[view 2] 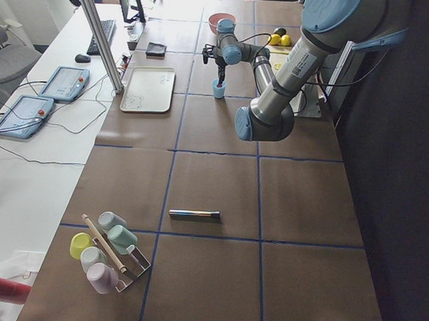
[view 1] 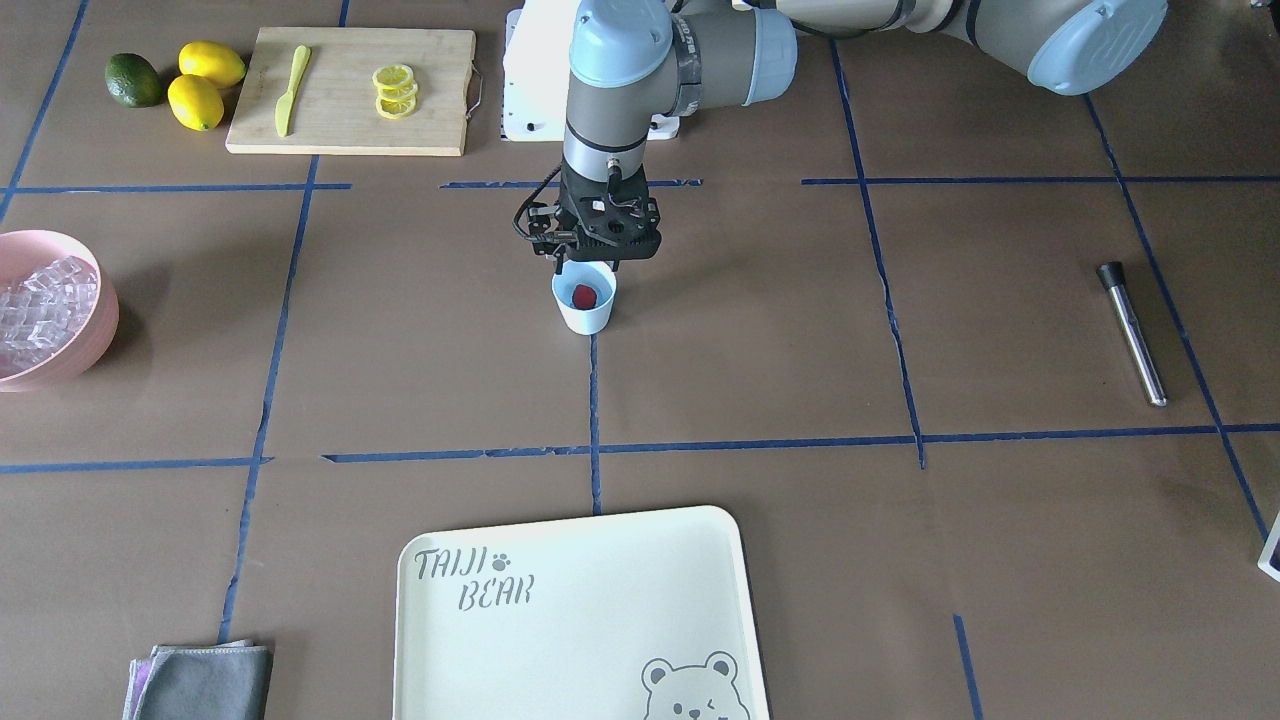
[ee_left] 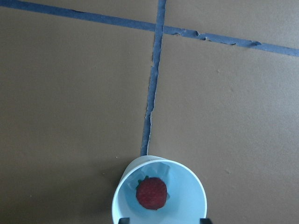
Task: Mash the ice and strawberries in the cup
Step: 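Open the left gripper to drop the strawberry into the blue cup, then move the left gripper back and lower it over the steel muddler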
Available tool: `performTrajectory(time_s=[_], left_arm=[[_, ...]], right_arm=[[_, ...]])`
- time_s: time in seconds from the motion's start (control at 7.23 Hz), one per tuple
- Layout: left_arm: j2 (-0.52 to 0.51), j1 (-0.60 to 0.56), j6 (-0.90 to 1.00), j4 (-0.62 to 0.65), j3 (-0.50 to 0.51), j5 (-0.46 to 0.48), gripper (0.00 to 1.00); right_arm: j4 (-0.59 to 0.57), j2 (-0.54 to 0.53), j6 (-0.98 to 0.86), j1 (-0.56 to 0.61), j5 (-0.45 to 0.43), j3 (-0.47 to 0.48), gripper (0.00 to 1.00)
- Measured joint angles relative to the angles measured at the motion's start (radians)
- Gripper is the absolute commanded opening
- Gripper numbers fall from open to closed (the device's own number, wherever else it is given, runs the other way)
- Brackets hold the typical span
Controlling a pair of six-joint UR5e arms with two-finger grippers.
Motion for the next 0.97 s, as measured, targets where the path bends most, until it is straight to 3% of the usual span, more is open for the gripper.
performTrajectory(time_s=[0.28, 0.55, 0.97], left_arm=[[0.019, -0.005, 0.033, 0.037, -0.014, -0.003, 1.0], [0.077, -0.05, 0.203, 0.162, -0.084, -0.007, 1.0], [0.319, -0.27, 0.587, 0.195, -0.226, -0.139, 1.0]], right_arm=[[0.0, 0.0, 0.0, 0.0, 0.0, -0.001, 1.0], [0.0, 0.001, -0.001, 0.0, 0.0, -0.003, 0.99], [0.0, 0.001, -0.002, 0.0, 0.0, -0.005, 0.99]])
